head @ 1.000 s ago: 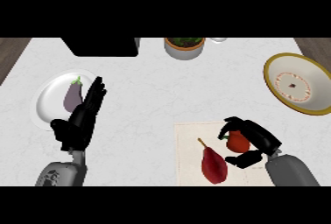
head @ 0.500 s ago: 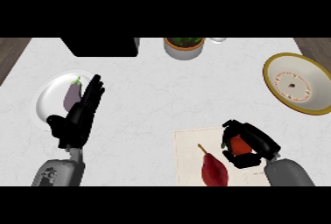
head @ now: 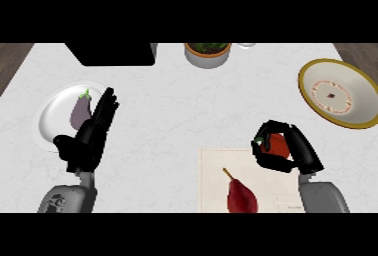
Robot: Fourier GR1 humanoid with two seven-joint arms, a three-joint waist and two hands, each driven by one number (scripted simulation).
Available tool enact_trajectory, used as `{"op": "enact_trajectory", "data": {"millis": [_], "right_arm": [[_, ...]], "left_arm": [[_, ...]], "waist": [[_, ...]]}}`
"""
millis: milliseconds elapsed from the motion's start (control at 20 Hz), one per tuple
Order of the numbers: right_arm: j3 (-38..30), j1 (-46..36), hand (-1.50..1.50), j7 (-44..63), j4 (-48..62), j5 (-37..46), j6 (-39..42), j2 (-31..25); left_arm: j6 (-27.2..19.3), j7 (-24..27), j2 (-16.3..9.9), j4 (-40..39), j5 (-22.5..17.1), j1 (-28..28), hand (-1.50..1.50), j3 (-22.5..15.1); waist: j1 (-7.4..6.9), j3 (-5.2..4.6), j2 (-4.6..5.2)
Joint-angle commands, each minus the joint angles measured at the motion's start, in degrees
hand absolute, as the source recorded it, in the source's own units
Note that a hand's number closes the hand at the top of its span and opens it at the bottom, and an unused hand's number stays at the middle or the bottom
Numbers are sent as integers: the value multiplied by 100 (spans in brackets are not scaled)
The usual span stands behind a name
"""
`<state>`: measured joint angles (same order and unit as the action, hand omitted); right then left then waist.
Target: Pick the bell pepper from the placemat and place it in the bowl
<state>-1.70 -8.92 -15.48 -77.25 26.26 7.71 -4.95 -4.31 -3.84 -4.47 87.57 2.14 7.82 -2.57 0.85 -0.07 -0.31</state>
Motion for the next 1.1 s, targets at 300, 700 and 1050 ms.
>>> {"op": "enact_trajectory", "data": {"millis": [300,700,1050], "right_arm": [[27,203,150,1398,-2973,427,-572,59],[-281,-1151,150,3979,-3990,864,261,-492],[-946,-2548,150,4661,-3116,651,228,-817]], "left_arm": [[-9,-8,81,46,27,15,0,-42],[151,-175,-26,141,-101,17,0,70],[89,-138,159,40,-65,139,0,27]], "waist": [[-26,1,5],[-79,0,21],[-112,3,32]]}}
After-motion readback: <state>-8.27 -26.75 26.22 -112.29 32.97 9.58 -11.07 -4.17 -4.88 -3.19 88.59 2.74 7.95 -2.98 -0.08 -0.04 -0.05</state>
